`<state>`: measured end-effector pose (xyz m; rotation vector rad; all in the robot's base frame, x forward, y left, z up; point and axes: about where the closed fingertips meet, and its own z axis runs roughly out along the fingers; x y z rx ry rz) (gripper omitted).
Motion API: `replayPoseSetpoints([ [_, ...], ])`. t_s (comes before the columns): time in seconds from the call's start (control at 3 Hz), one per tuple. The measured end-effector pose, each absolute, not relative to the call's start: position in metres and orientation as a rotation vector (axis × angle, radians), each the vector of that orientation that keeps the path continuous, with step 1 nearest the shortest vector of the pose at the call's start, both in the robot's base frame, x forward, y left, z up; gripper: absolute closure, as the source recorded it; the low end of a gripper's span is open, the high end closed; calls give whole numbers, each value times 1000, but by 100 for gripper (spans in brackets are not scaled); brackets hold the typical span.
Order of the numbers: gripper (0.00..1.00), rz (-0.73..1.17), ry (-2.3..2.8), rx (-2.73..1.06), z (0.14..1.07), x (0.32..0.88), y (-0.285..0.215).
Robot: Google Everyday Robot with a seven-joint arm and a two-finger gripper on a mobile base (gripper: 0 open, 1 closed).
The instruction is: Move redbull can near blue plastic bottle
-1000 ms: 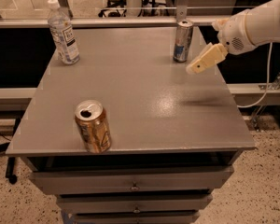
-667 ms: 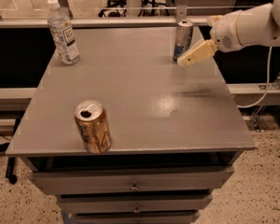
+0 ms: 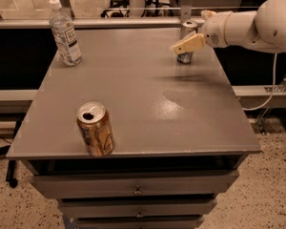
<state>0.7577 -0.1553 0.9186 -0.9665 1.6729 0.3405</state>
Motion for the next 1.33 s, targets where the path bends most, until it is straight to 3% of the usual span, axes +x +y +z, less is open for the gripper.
replayPoseSetpoints([
  [0.33, 0, 376, 1661, -913, 913, 782, -153],
  [1.33, 65, 501, 1674, -817, 917, 789, -148],
])
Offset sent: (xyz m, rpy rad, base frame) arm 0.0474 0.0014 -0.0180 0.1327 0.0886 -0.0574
